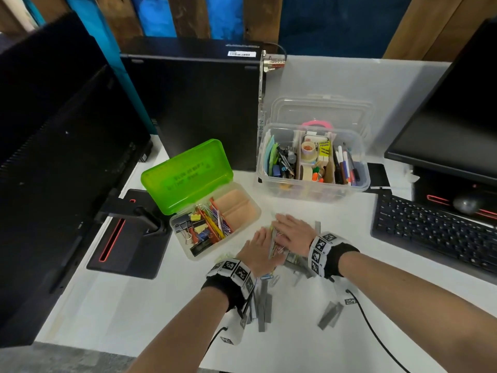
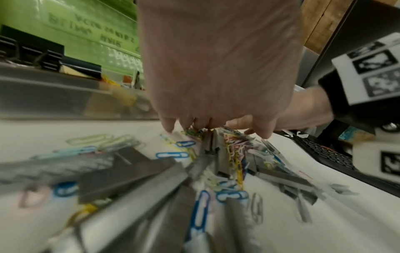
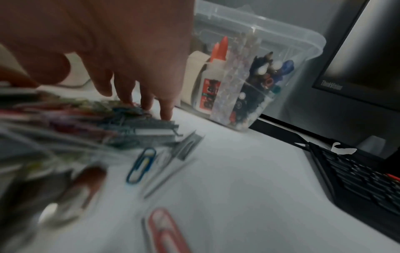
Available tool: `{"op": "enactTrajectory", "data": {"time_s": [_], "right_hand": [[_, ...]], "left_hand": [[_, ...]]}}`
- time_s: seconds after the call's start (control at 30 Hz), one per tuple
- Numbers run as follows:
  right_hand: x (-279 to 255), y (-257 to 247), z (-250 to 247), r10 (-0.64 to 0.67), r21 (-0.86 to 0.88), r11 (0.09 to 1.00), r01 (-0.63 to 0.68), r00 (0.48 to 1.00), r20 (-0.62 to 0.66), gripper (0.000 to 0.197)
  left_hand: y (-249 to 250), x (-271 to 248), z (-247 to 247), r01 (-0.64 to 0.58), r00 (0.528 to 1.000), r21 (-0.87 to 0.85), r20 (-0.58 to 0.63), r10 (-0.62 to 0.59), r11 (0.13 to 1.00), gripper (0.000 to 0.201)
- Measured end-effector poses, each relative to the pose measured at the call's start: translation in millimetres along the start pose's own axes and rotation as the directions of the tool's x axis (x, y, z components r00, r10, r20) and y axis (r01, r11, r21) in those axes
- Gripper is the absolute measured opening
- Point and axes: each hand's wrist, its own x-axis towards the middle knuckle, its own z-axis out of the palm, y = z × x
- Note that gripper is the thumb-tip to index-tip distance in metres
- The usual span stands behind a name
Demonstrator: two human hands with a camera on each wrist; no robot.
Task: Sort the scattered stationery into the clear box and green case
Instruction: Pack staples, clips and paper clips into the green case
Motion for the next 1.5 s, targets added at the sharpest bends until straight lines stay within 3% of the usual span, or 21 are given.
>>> {"op": "enactTrajectory", "data": {"time_s": [0.17,0.27,0.33,0.4,0.5,0.6,0.7,0.77,0.87,1.0,1.13,1.3,1.37,1.5], "right_hand": [[-28,2,-6,0.048,0.092,0.995,-0.041,0.996,-0.078,0.051],[-44,15,-11,0.108,0.228,0.972,-0.053,0.966,-0.236,0.043],[-56,24,-7,0.126,0.266,0.963,-0.050,0.953,-0.275,0.033],[-69,28,-2,0.096,0.266,0.963,-0.037,0.972,-0.213,0.026],[-90,18,5,0.022,0.209,0.978,-0.003,0.996,-0.088,0.016],[-107,-2,8,-0.068,0.129,0.989,0.067,0.998,0.008,0.022],[-117,-30,15,-0.129,0.126,0.985,0.120,0.990,0.064,0.025],[-123,-53,21,-0.212,0.111,0.973,0.204,0.975,0.072,0.032],[-129,-91,35,-0.380,0.026,0.925,0.380,0.917,0.122,0.047],[-123,-113,59,-0.522,-0.081,0.842,0.533,0.844,0.123,0.043],[-114,-103,59,-0.490,-0.155,0.855,0.496,0.868,0.072,0.030],[-105,-63,55,-0.448,-0.159,0.889,0.429,0.888,-0.109,0.044],[-101,-49,51,-0.390,-0.157,0.915,0.370,0.913,-0.118,0.038],[-104,-28,41,-0.282,-0.160,0.952,0.261,0.950,-0.130,0.025]], "left_hand": [[4,-17,-15,-0.004,0.995,0.035,-0.101,0.007,0.999,0.074],[-4,-35,-36,-0.003,0.971,0.114,-0.238,0.030,0.994,0.051],[-11,-43,-49,0.065,0.972,0.198,-0.233,-0.018,0.978,0.037],[-18,-48,-55,0.097,0.985,0.281,-0.166,-0.051,0.955,0.034],[-23,-55,-55,0.068,0.997,0.360,0.013,-0.078,0.931,0.056],[-28,-61,-41,0.099,0.973,0.377,0.156,-0.168,0.921,0.061],[-37,-60,-22,0.145,0.957,0.376,0.183,-0.226,0.915,0.068],[-37,-58,-11,0.150,0.954,0.345,0.197,-0.228,0.926,0.061],[-29,-59,-4,0.163,0.964,0.324,0.147,-0.220,0.932,0.048],[-14,-64,-8,0.126,0.975,0.315,0.135,-0.176,0.941,0.045],[-8,-57,-16,0.093,0.978,0.278,0.152,-0.140,0.956,0.037],[0,-41,-24,-0.008,0.983,0.168,0.184,-0.023,0.986,0.028],[8,-33,-28,-0.045,0.979,0.160,0.204,0.012,0.986,0.027],[22,-24,-26,0.001,0.995,0.205,0.100,-0.022,0.979,0.026]]}}
